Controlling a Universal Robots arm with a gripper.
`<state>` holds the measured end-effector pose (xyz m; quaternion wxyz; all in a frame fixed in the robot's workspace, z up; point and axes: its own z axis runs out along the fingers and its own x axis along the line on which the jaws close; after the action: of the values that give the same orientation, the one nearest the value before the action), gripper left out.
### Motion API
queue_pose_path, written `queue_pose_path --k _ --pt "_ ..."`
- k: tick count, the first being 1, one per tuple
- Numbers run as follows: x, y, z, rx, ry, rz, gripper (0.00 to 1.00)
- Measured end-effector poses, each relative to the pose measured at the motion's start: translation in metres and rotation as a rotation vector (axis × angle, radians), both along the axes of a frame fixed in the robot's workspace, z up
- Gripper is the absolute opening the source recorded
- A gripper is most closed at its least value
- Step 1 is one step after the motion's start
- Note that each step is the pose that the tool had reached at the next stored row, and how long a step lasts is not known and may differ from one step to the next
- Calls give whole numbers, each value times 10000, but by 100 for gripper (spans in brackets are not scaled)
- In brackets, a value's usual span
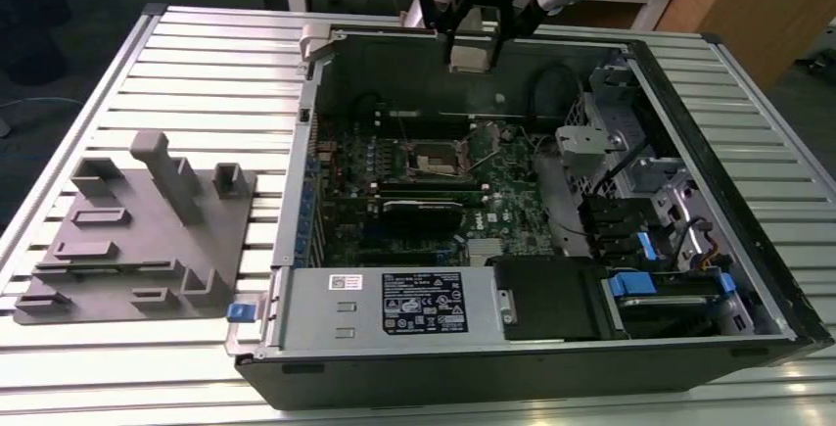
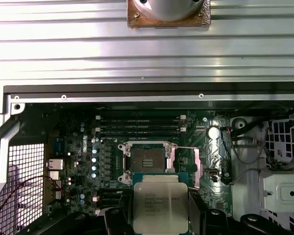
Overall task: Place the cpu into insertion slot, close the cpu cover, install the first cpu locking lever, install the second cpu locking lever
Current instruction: 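Place the cpu into insertion slot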
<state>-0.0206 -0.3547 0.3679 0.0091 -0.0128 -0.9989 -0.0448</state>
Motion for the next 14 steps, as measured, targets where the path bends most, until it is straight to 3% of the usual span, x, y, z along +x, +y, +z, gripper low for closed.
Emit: queue_pose_path --k 14 --pt "0 0 -34 1 0 0 54"
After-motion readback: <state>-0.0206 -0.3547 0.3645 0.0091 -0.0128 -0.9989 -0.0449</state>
